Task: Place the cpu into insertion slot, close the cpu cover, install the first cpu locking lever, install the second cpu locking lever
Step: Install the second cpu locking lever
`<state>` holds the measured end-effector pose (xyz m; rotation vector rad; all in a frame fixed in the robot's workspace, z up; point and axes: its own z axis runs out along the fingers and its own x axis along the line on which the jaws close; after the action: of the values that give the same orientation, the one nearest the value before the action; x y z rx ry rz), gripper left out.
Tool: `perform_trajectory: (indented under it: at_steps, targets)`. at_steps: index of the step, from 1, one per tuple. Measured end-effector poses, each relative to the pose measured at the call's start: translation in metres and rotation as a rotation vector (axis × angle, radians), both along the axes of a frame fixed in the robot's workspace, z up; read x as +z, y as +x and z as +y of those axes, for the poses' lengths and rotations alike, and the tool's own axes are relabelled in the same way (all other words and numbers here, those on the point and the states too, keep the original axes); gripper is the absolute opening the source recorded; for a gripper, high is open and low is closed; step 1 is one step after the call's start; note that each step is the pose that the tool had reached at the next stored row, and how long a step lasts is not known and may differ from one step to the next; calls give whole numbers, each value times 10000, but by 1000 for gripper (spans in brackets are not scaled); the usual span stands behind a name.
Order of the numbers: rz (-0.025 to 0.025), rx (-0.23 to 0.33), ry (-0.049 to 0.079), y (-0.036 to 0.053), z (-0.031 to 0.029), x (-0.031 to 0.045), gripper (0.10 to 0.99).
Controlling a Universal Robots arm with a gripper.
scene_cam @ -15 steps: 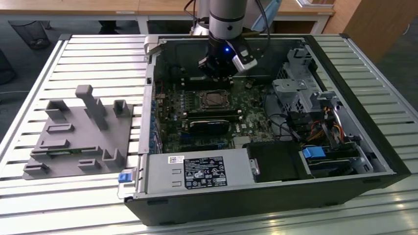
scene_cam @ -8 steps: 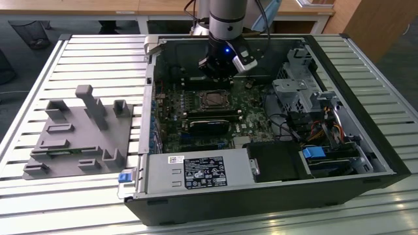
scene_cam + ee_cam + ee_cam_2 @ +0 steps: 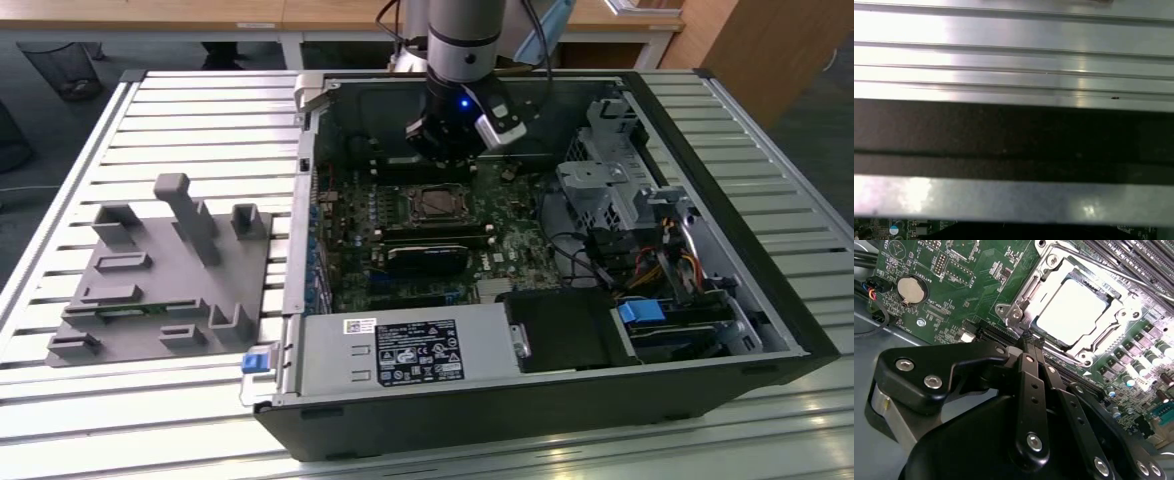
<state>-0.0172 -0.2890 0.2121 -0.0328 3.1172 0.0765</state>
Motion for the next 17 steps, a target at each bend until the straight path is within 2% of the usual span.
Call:
perform_trajectory:
  at_steps: [17]
  targets:
    - [-1,-1,1,0,-48,-1,106]
